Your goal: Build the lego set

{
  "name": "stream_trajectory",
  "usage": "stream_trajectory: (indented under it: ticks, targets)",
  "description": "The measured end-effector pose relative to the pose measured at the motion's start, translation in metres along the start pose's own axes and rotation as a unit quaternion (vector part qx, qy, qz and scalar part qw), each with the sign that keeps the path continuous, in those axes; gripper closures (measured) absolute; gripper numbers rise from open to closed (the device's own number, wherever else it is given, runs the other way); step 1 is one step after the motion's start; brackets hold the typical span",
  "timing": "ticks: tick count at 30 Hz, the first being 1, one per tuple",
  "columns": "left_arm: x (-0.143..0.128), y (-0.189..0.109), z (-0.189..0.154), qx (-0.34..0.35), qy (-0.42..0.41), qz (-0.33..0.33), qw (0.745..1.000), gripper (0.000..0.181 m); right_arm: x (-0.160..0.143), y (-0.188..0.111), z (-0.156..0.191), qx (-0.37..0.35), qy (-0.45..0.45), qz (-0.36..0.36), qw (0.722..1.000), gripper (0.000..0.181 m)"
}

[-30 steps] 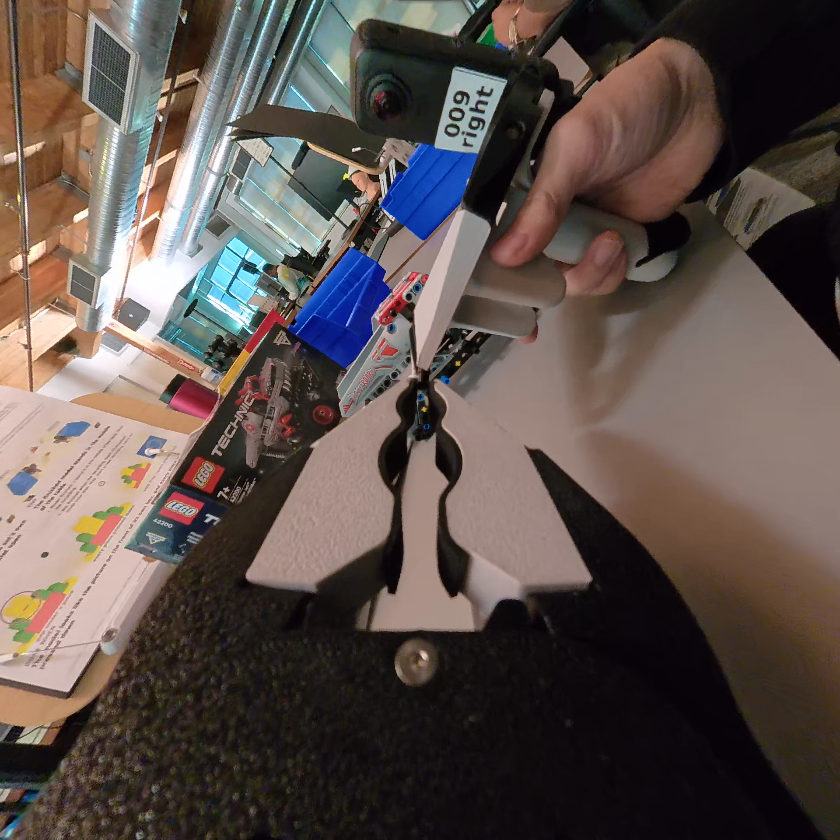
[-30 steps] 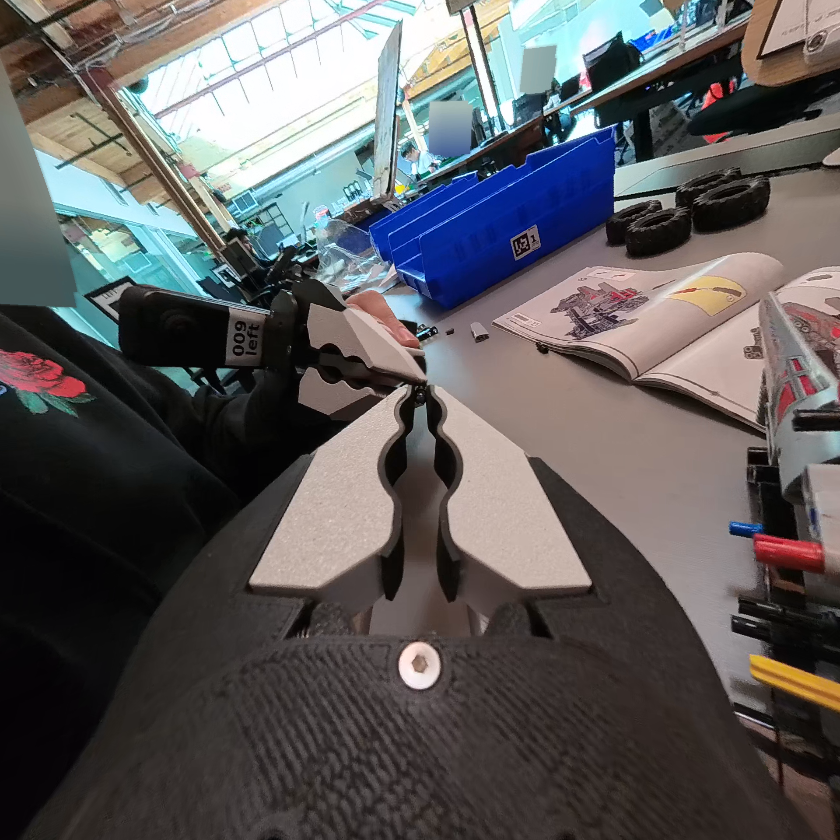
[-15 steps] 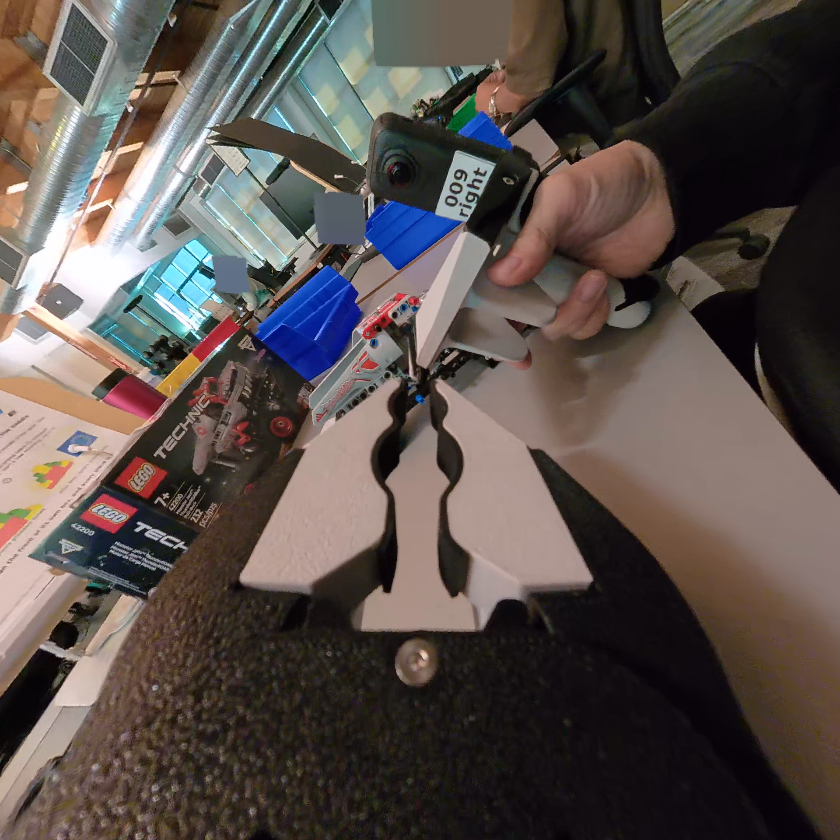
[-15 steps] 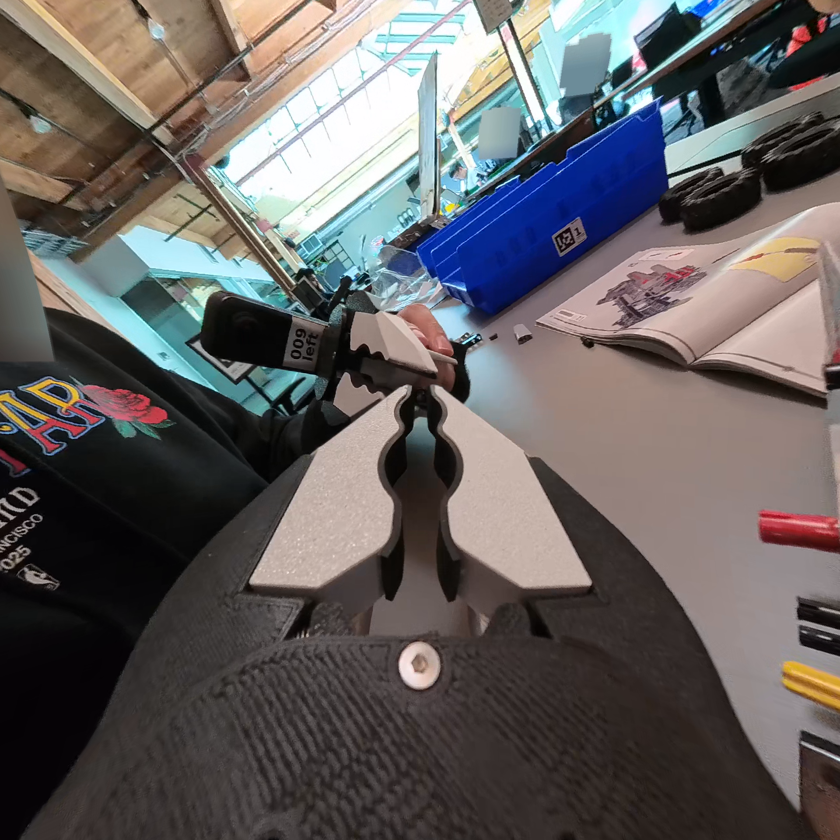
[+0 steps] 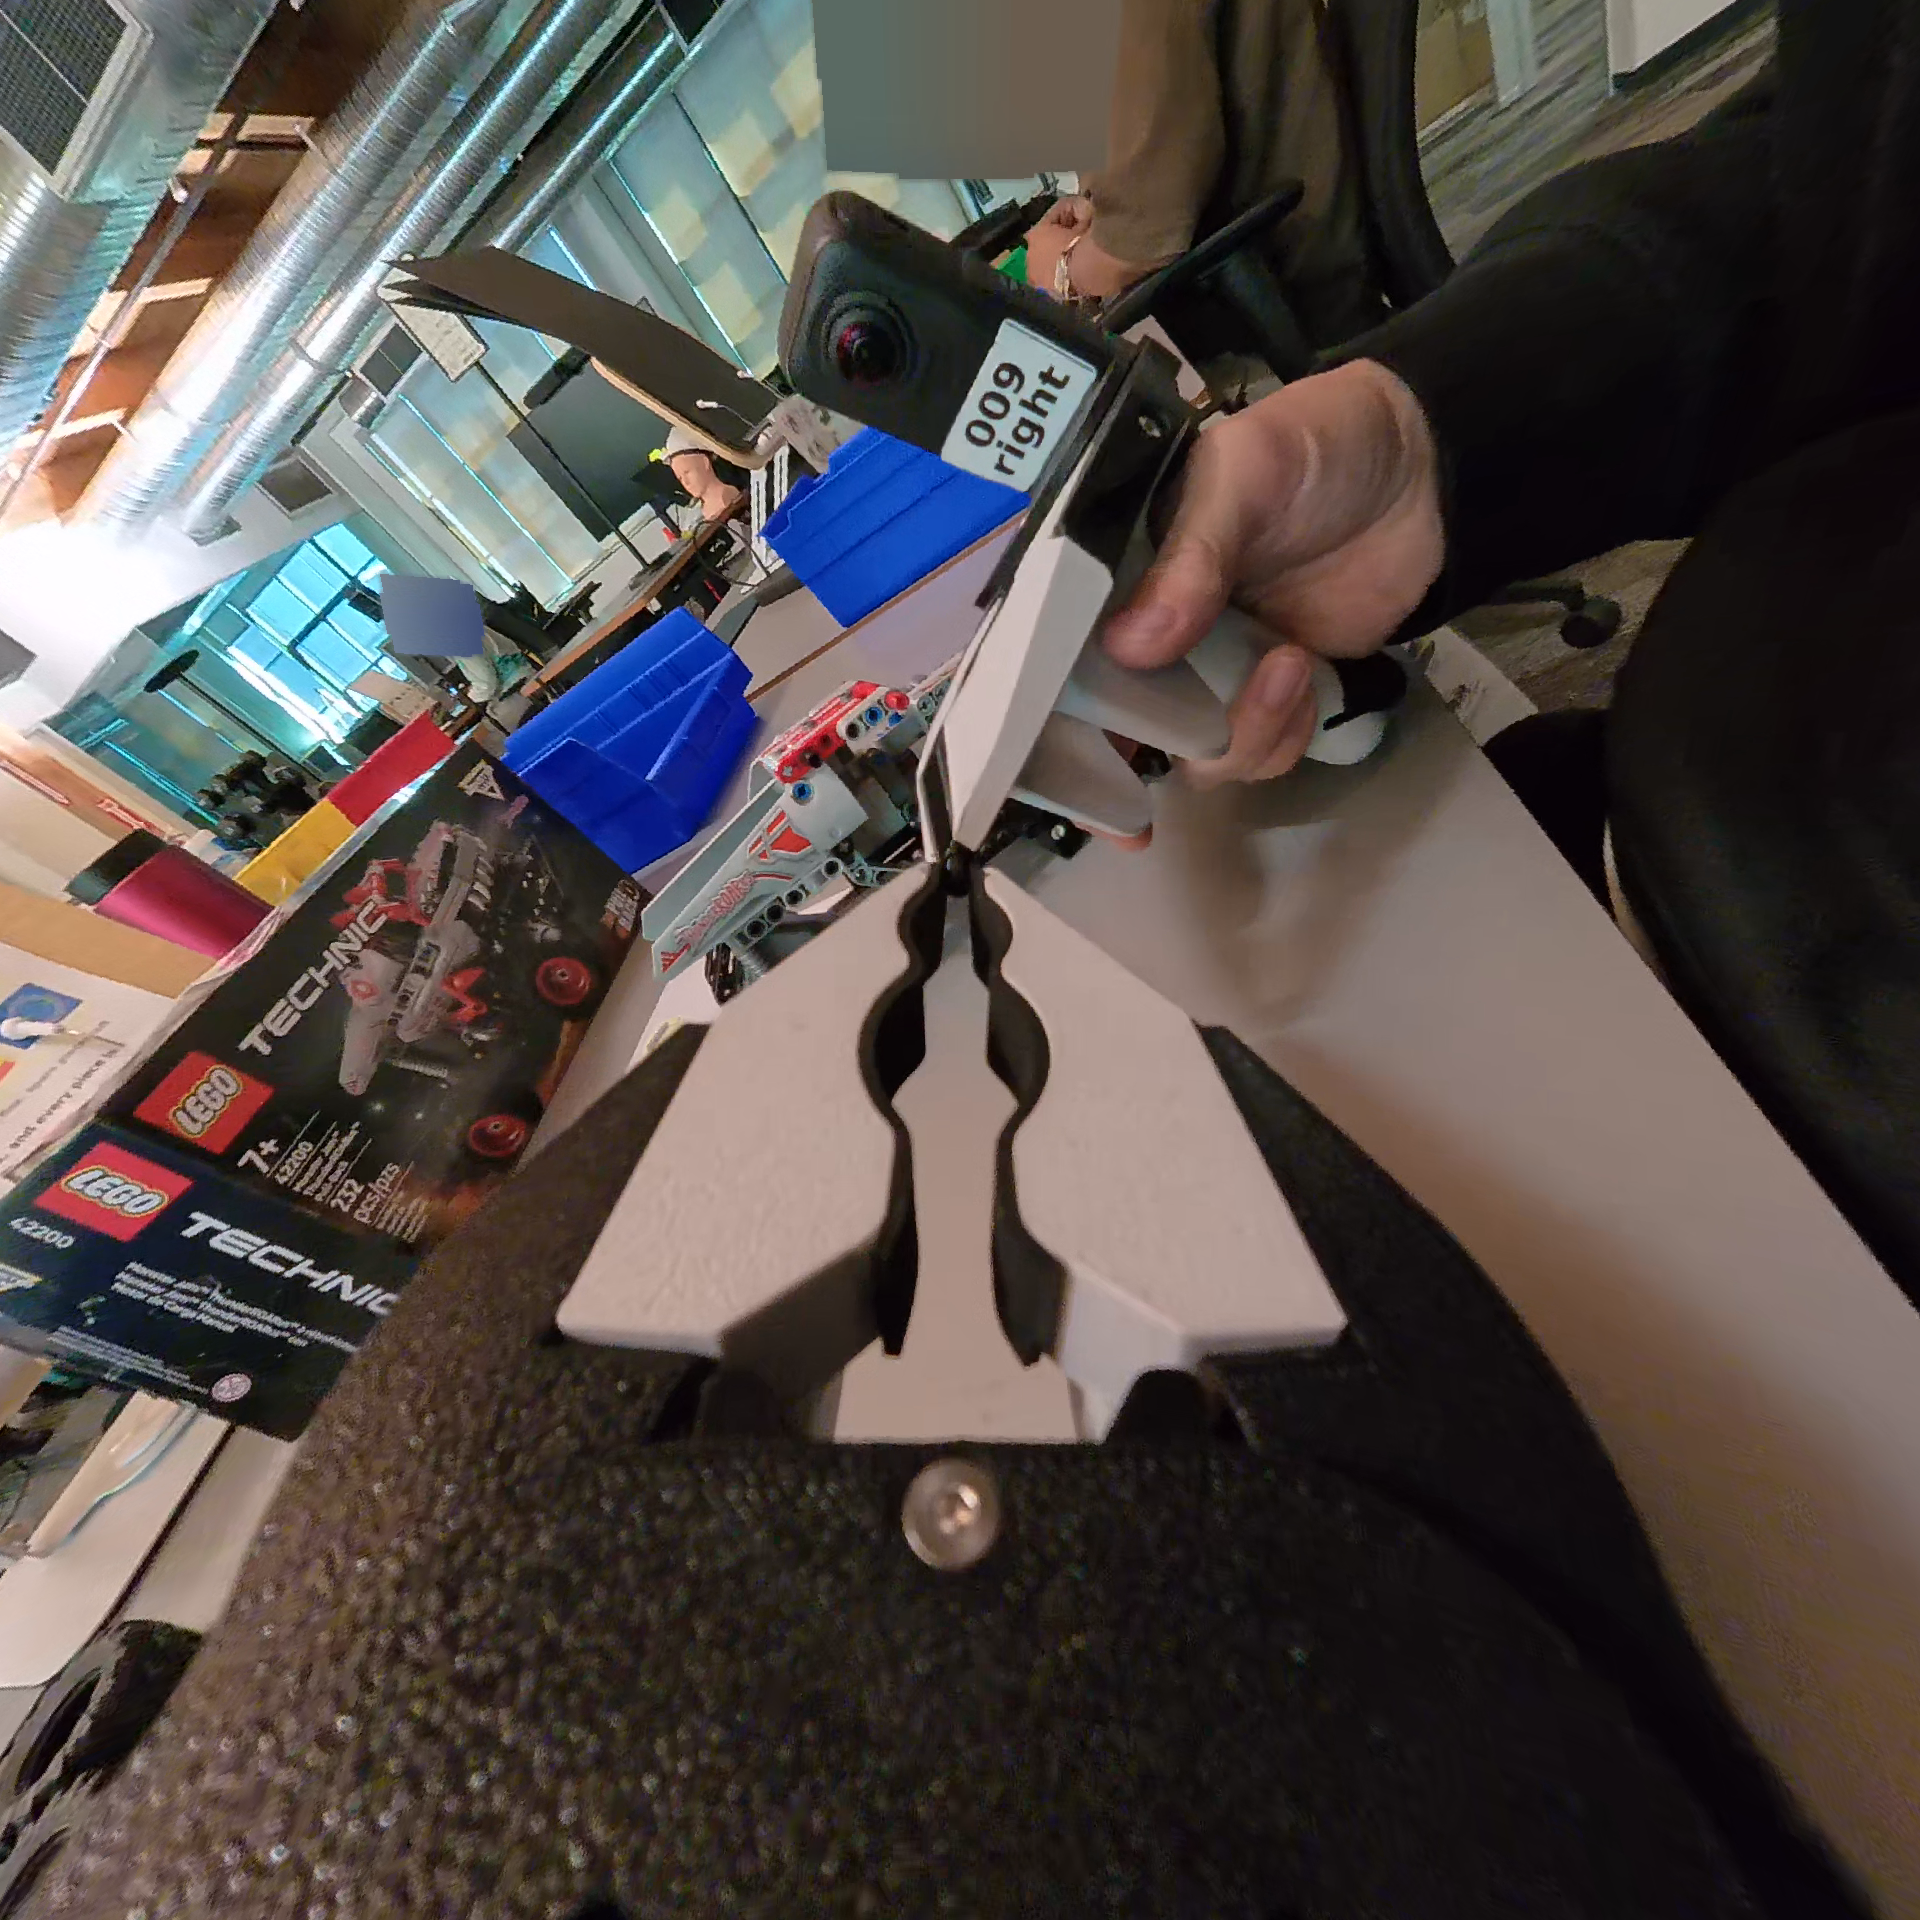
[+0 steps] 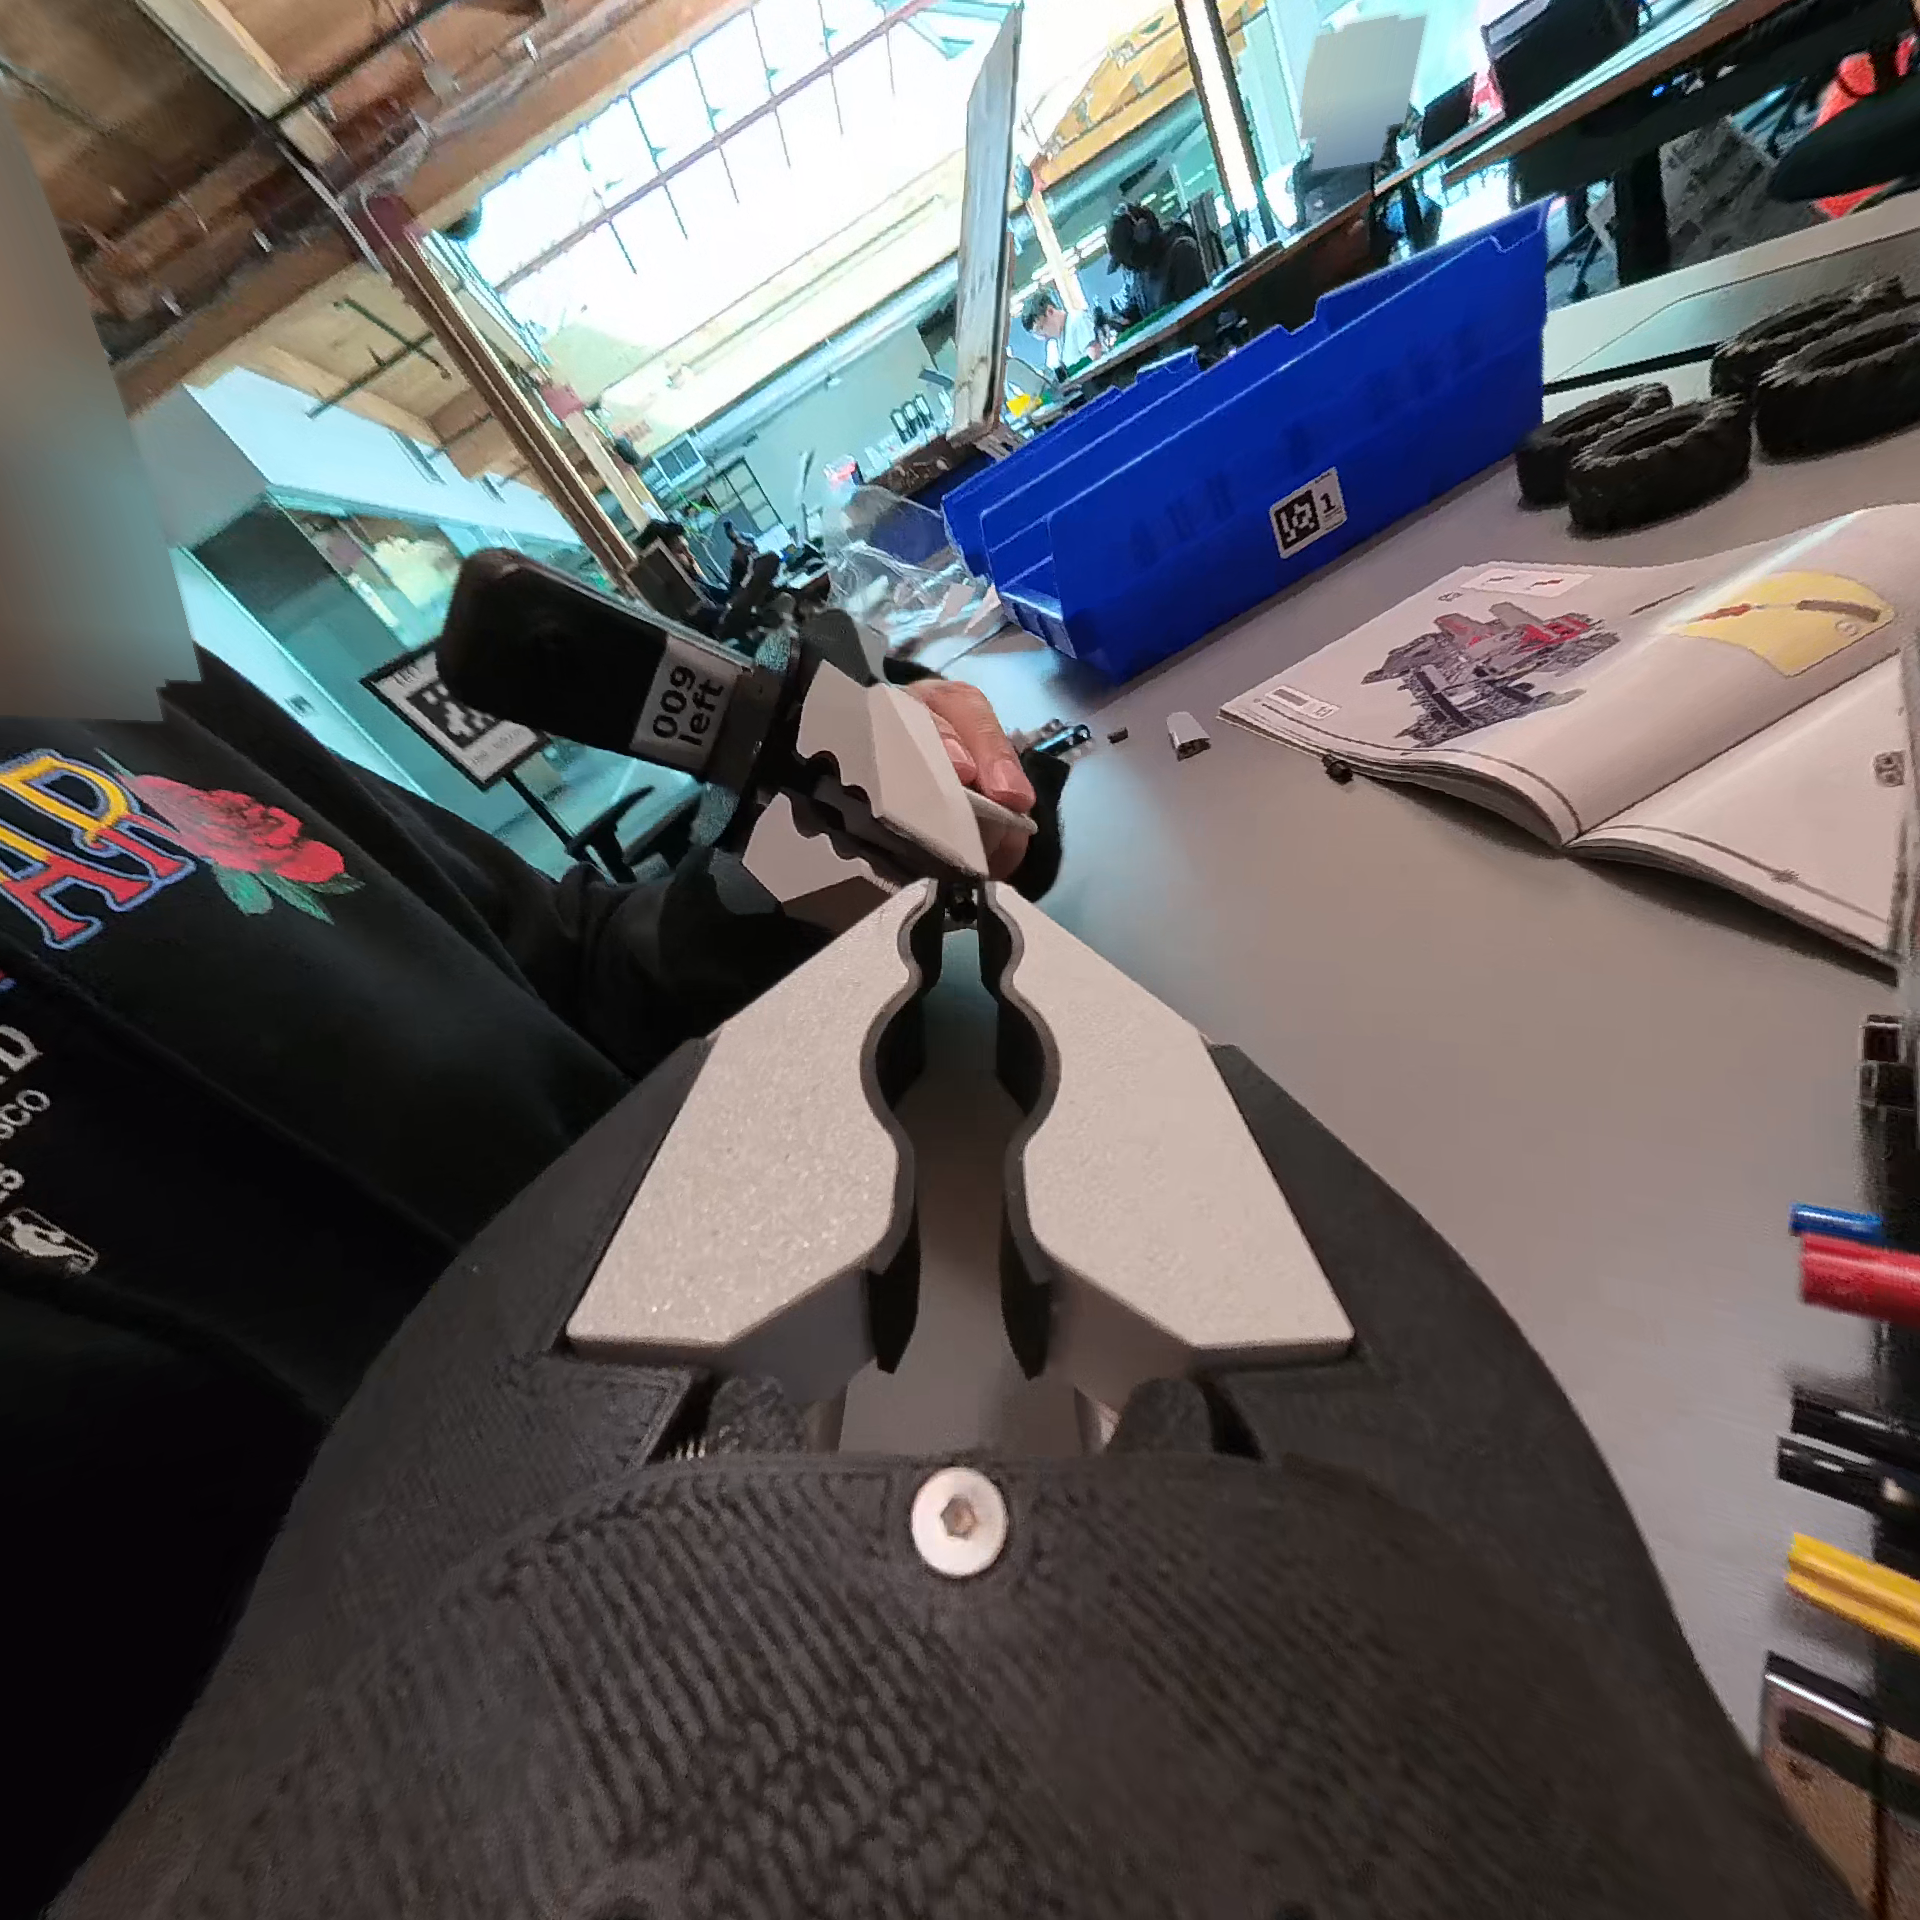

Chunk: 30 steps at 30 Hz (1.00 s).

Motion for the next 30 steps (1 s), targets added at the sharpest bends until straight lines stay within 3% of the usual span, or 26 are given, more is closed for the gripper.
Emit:
stream_trajectory:
  ticks: [14,21,26,28,30]
  targets:
    - [0.012,-0.007,0.003,-0.056,-0.128,-0.052,0.989,0.18,0.003,0.002,0.014,0.065,0.009,-0.026,0.998,0.178]
    - [0.004,-0.007,0.017,-0.017,-0.152,-0.035,0.988,0.18,-0.003,-0.002,0.009,-0.006,-0.08,0.055,0.995,0.181]
    - [-0.005,-0.004,0.021,0.006,-0.147,0.003,0.989,0.179,0.0,-0.009,0.024,-0.016,-0.129,0.135,0.982,0.165]
    - [-0.01,0.001,0.022,0.015,-0.159,0.033,0.987,0.179,0.013,-0.027,0.027,-0.065,-0.172,0.169,0.968,0.165]
    - [-0.011,0.011,0.022,0.018,-0.186,0.059,0.981,0.179,0.038,-0.058,0.018,-0.165,-0.219,0.173,0.946,0.162]
Point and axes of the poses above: each gripper's, where its closed fingertips meet, y out along the fingers, x out of its top, z = x × y across the jaws, the point moved 4 cm from there along -y, back along the fingers, and after that the axes turned 11 degrees about x, right-handed, at the moved point
